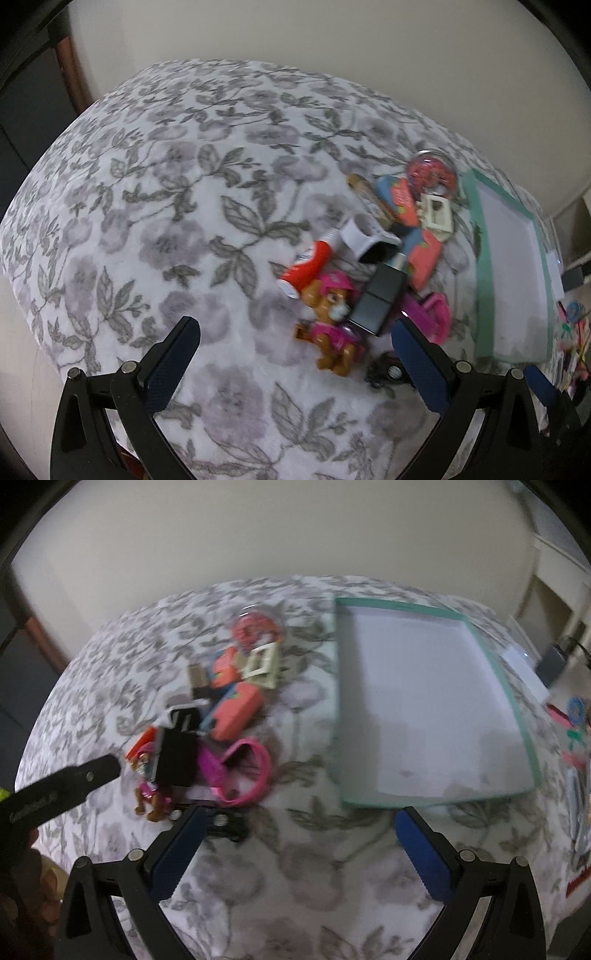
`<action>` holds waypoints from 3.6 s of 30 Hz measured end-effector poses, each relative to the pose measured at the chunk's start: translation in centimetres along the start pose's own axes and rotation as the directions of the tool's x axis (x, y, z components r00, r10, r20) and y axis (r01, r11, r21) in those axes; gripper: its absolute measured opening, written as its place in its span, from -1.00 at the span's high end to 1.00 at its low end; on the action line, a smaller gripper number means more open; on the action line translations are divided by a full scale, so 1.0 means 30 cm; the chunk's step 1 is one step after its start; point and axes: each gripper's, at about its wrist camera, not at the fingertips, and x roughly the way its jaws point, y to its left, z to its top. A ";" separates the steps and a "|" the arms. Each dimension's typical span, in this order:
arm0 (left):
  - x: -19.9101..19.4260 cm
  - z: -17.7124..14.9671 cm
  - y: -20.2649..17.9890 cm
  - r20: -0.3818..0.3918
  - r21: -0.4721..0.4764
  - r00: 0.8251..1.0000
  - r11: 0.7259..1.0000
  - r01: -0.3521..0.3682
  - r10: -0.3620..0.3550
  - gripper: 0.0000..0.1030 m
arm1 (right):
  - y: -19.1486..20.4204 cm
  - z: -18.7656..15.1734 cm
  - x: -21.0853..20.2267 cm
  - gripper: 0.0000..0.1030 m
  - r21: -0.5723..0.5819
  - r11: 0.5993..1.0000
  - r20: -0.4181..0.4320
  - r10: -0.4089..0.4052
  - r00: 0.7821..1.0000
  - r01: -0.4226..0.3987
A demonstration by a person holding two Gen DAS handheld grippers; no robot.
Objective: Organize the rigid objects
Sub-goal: 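Grasp the black toy car with the right tool while the left tool grasps the pink-hat puppy figure, then carry the puppy figure and car into the white tray and open both tools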
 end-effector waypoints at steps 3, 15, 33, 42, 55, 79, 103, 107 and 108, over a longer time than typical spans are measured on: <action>0.023 0.008 0.013 -0.021 -0.013 1.000 1.000 0.000 -0.001 -1.00 | 0.056 0.015 0.037 -1.00 -0.041 0.999 -0.031 0.009 0.999 -0.011; 0.126 0.001 -0.005 -0.108 0.011 0.994 1.000 -0.017 0.018 -1.00 | 0.167 0.002 0.178 -1.00 -0.112 0.991 -0.163 0.058 0.985 -0.077; 0.165 -0.007 -0.071 -0.141 0.073 0.990 0.997 0.030 -0.020 -1.00 | 0.251 0.012 0.267 -0.55 -0.118 0.988 -0.182 0.079 0.980 -0.102; 0.196 -0.006 -0.086 -0.168 0.088 0.985 0.995 0.041 -0.026 -1.00 | 0.200 -0.016 0.241 -0.50 -0.096 0.988 -0.215 0.097 0.972 -0.120; 0.241 -0.054 -0.128 -0.197 0.138 0.980 0.989 0.051 -0.023 -0.65 | 0.067 -0.028 0.223 -0.50 0.040 0.990 -0.255 0.143 0.956 -0.137; 0.180 -0.002 -0.048 -0.197 0.055 0.973 0.990 0.130 -0.117 -0.16 | 0.035 -0.027 0.195 -0.49 0.068 0.993 -0.283 0.112 0.953 -0.096; -0.031 0.065 -0.046 -0.001 0.013 0.980 0.980 0.201 -0.201 0.27 | -0.060 0.081 0.032 -0.49 0.172 0.977 -0.092 0.143 0.985 -0.126; -0.082 0.103 -0.126 0.035 0.045 0.969 0.969 0.244 -0.246 0.27 | -0.111 0.140 -0.040 -0.49 0.195 0.977 -0.009 0.091 0.996 -0.088; -0.093 0.115 -0.153 0.045 0.057 0.967 0.967 0.250 -0.252 0.27 | -0.130 0.160 -0.068 -0.49 0.199 0.977 0.020 0.074 0.997 -0.076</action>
